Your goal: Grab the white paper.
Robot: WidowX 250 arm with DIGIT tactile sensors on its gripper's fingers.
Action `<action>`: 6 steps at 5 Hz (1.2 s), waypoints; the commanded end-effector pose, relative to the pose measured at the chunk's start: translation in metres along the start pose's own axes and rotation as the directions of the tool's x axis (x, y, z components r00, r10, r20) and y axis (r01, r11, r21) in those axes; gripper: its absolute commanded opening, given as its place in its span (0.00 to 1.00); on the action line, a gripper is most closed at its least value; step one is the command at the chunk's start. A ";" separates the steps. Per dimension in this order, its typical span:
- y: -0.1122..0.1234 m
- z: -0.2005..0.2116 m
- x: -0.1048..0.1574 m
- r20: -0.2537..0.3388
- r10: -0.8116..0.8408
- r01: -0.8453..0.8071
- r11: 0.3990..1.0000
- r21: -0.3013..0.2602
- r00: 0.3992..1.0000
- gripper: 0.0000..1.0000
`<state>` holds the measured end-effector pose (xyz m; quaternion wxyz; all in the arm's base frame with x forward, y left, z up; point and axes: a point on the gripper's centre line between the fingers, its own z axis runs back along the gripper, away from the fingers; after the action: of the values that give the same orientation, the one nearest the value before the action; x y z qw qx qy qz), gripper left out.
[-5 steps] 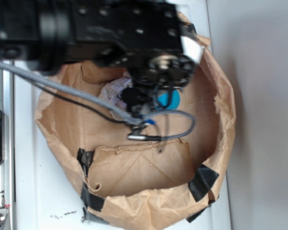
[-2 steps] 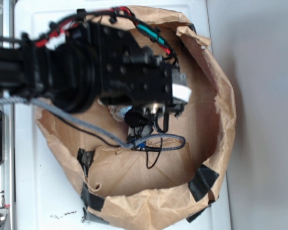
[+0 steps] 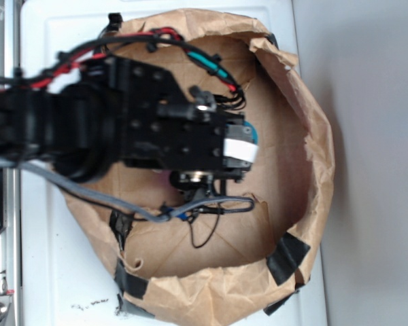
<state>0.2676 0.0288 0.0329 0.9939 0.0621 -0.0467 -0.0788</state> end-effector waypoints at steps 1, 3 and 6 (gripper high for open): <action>0.017 0.064 -0.005 0.088 0.028 -0.017 0.992 -0.121 0.996 1.00; 0.015 0.048 -0.023 0.066 0.009 -0.004 0.997 -0.078 0.998 1.00; -0.008 -0.012 -0.017 -0.026 -0.067 0.067 0.998 -0.005 0.997 1.00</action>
<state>0.2484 0.0292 0.0183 0.9922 0.0639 -0.0250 -0.1042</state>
